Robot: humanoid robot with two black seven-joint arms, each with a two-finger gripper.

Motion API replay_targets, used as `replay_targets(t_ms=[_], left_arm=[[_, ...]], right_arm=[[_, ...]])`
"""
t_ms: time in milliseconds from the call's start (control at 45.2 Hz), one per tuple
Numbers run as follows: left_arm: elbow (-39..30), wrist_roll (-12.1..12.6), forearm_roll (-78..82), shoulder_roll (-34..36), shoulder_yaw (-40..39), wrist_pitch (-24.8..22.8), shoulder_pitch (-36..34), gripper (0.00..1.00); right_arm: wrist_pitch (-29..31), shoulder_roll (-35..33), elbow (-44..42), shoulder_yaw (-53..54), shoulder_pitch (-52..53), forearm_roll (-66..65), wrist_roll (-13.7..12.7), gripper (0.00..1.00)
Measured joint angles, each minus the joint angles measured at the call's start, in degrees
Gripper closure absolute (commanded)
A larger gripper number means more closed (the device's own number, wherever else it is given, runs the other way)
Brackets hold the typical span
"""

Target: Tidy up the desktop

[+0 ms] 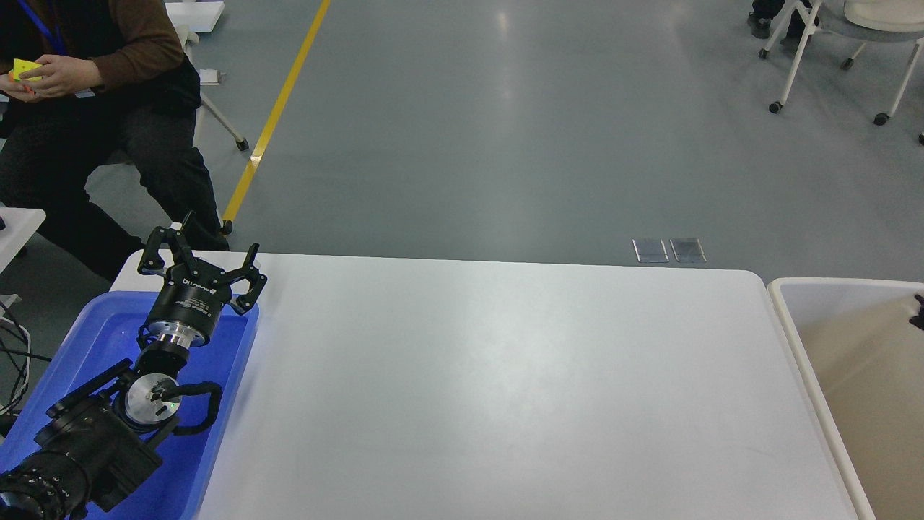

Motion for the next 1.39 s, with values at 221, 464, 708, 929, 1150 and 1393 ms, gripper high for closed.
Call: replay_targets(t_ms=[221, 464, 708, 929, 1150, 1393], left_arm=[[0.0, 0.0, 0.0, 0.0, 0.0, 0.0, 0.0, 0.00], [0.0, 0.0, 0.0, 0.0, 0.0, 0.0, 0.0, 0.00], [0.0, -0.1, 0.0, 0.0, 0.0, 0.0, 0.1, 0.00], [0.0, -0.1, 0.0, 0.0, 0.0, 0.0, 0.1, 0.00], [0.0, -0.1, 0.0, 0.0, 0.0, 0.0, 0.1, 0.00], [0.0, -0.1, 0.0, 0.0, 0.0, 0.0, 0.1, 0.00]], right_arm=[[6.0, 0.3, 6.5, 7.7, 1.4, 0.0, 2.8, 0.00], [12.3, 4.6, 13.7, 12.7, 2.5, 0.0, 4.5, 0.00], [14.5, 12.8, 15.7, 15.6, 3.6, -0.1, 5.2, 0.00], [15.2, 19.5, 16.0, 17.1, 3.3, -0.1, 5.4, 0.00], [15.4, 24.1, 15.0, 17.7, 2.1, -0.1, 5.5, 0.00], [15.6, 27.0, 14.5, 17.9, -0.3, -0.1, 5.5, 0.00]])
